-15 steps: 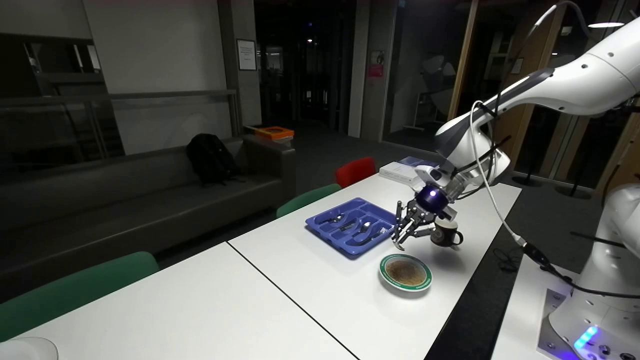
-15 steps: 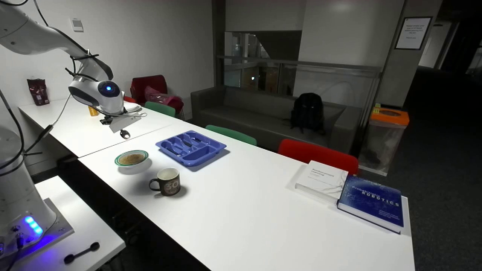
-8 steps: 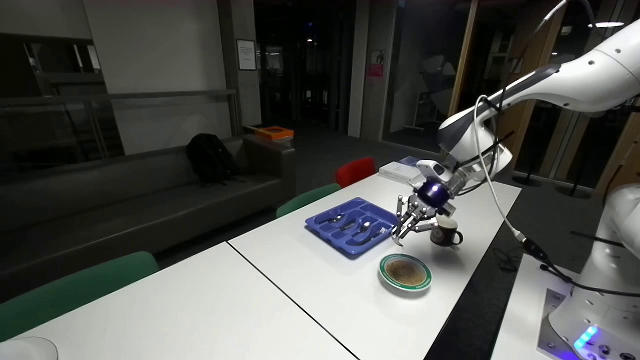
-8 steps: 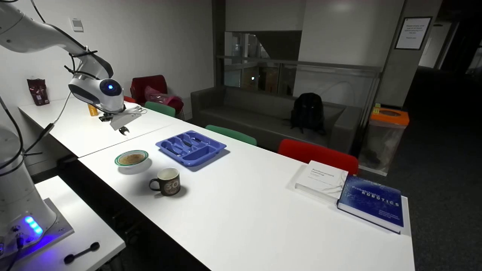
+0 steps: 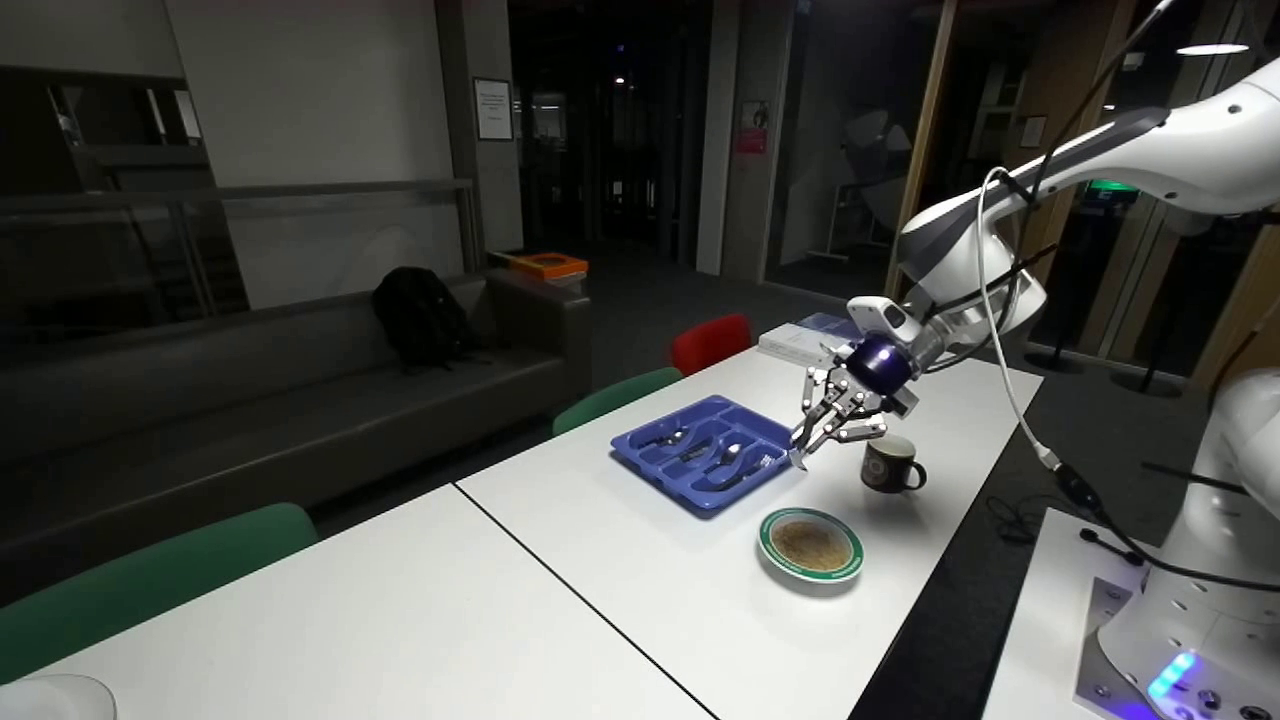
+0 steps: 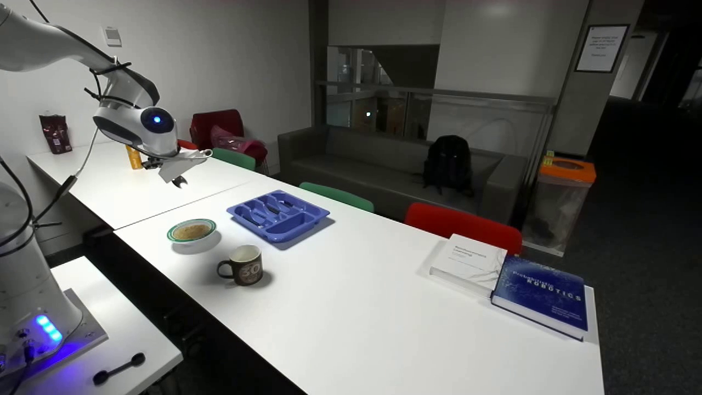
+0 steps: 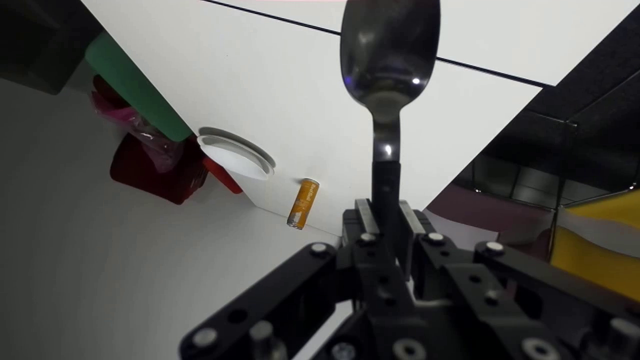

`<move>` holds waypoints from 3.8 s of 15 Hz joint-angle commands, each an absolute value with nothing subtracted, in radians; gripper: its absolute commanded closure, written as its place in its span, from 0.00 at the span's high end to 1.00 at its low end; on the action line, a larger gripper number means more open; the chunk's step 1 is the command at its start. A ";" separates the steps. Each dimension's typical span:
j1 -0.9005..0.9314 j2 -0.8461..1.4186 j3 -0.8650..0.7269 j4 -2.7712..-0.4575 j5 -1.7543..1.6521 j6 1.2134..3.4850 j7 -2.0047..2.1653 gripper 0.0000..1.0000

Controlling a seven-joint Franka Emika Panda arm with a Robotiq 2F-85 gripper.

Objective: Pick up a silver spoon from the blue tray, use the spoon to scoop up some contents from the bowl, place the contents back in the bowl, put the silver spoon back on the blue tray

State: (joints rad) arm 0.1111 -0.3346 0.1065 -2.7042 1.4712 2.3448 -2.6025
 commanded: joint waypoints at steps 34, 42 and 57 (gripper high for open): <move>0.065 0.032 0.167 -2.314 -0.023 2.510 -1.254 0.03; 0.075 0.056 0.162 -2.292 0.006 2.477 -1.284 0.13; 0.080 0.265 0.170 -1.917 -0.057 2.266 -1.358 0.03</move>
